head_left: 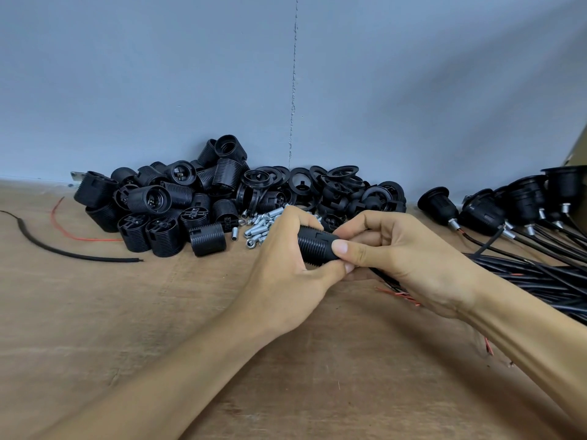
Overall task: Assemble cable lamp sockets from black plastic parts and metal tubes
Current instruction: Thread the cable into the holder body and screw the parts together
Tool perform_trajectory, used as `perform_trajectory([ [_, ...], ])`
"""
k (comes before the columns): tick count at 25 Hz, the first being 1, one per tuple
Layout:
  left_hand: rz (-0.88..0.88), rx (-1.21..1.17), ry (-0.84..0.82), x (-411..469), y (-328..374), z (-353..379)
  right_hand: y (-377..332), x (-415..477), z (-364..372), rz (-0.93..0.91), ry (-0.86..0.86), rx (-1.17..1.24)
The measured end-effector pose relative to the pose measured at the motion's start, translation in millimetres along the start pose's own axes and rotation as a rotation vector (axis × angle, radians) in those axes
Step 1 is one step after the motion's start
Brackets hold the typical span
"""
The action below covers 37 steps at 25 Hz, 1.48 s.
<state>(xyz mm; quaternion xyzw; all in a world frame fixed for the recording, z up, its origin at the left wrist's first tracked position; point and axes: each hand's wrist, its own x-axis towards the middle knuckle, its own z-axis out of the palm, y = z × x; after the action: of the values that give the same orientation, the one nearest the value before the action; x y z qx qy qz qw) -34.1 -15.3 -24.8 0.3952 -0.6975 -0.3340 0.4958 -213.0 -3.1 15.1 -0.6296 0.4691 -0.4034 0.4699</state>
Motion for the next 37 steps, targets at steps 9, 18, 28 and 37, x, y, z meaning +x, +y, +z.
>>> perform_trajectory([
  [9, -0.047, -0.097, -0.023, 2, -3, 0, 1, 2, 3, 0.035, -0.003, 0.106],
  [18, 0.084, 0.266, 0.089, 0, -3, 4, -1, 5, -3, 0.06, -0.032, -0.112],
  [28, 0.005, 0.254, 0.05, 1, -3, 4, 0, 1, 4, 0.04, -0.112, -0.205],
  [37, -0.064, 0.062, -0.037, 0, -4, 6, 0, 1, 4, 0.019, -0.088, -0.215],
])
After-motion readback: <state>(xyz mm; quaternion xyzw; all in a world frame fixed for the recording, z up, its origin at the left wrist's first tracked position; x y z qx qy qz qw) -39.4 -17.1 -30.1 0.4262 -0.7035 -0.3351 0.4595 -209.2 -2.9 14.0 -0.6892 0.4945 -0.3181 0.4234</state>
